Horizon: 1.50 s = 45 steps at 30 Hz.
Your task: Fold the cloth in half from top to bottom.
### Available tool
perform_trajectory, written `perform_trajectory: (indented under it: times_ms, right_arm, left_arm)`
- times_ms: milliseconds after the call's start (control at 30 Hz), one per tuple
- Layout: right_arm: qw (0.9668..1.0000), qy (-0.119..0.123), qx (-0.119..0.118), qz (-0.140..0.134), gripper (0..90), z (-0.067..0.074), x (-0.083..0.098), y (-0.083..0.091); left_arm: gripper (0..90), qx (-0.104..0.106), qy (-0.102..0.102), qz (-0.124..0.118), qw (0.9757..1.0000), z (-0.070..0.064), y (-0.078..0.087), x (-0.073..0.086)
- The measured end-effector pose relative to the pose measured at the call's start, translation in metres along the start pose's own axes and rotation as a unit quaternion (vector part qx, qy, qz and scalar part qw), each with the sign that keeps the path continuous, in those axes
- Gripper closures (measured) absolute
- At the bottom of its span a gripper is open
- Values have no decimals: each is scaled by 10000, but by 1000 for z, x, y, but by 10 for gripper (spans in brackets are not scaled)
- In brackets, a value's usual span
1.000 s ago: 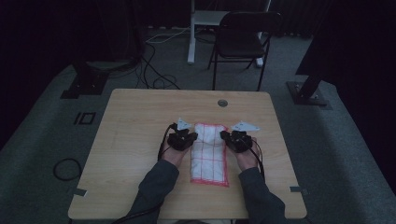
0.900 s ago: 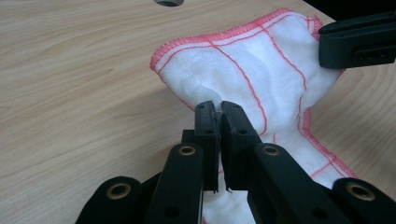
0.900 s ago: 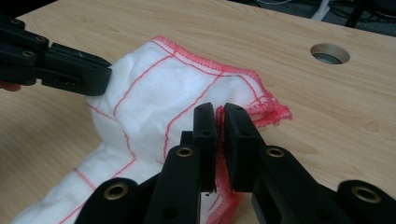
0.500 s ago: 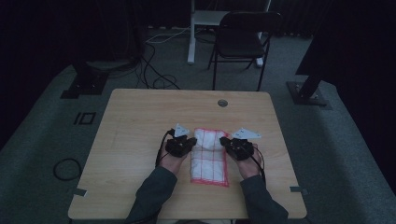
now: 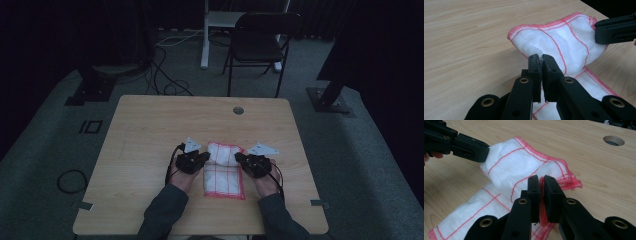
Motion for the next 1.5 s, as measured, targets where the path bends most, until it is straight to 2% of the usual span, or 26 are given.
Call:
perform_trajectory:
  times_ms: [467,867,1033,1200,1333,1500]
  right_arm:
    - [9998,17,-76,170,844,6,18,-6]
    - [9993,18,-144,352,842,10,31,-12]
    - [9992,32,-138,367,842,11,32,-13]
    - [9992,51,-129,378,841,11,33,-13]
    - [9992,56,-129,384,840,12,33,-13]
    - [9992,60,-126,382,839,11,33,-13]
  left_arm:
    - [866,82,25,100,9999,-8,-4,21]
    - [860,188,103,315,9993,-14,-8,46]
    - [803,144,204,146,9996,-8,0,38]
    - [746,40,381,-13,9993,4,6,23]
    - [673,32,548,-55,9985,13,2,11]
    - [577,-37,682,38,9977,22,-14,2]
Point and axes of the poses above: each handheld gripper's, and its own axes: y roughly backward along the jaws, x roughly out of its underside, z roughly to its left, the point moved 6 cm from there along -y, roughly forward along the jaws, and after that the axes turned 12 degrees about z, right-handed, at the moved point
